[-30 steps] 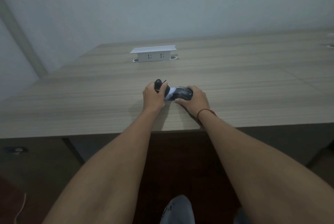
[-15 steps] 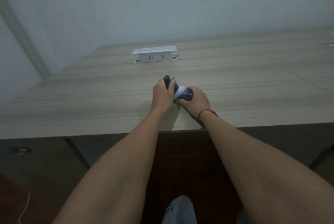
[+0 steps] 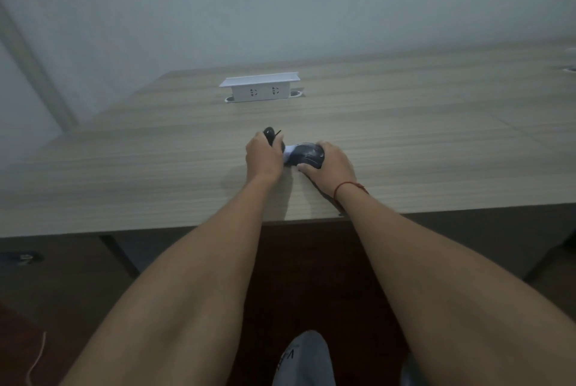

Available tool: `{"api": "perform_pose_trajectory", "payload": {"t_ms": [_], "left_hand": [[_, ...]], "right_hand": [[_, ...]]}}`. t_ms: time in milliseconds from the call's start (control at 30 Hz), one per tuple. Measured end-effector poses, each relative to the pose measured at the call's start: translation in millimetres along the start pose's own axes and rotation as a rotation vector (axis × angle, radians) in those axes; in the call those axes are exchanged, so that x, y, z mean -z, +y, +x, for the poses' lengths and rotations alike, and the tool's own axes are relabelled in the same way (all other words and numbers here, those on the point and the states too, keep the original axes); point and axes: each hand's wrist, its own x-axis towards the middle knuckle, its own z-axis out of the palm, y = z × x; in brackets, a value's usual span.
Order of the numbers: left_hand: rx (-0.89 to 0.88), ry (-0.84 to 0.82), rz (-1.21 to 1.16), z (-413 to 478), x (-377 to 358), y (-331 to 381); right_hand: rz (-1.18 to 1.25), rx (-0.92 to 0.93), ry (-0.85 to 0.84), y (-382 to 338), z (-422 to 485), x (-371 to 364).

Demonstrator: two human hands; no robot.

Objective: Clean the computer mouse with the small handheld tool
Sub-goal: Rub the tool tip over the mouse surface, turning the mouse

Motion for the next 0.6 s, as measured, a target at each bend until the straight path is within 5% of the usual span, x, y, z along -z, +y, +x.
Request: {"api": "perform_pose_trajectory", "payload": {"t_ms": [167,433,600], "left_hand": [[-0.142,-0.036,-0.037,1,-1,18],[-0.011,0.108,-0.119,2,0,8],[0.025,0.041,-0.076,2,-8,3]], "right_hand": [[-0.015,0.031,-0.019,2,0,-1],[0.049,0.029,-0.13,6,8,8],[0.028,0.019,-0.098,4,12,4]]}}
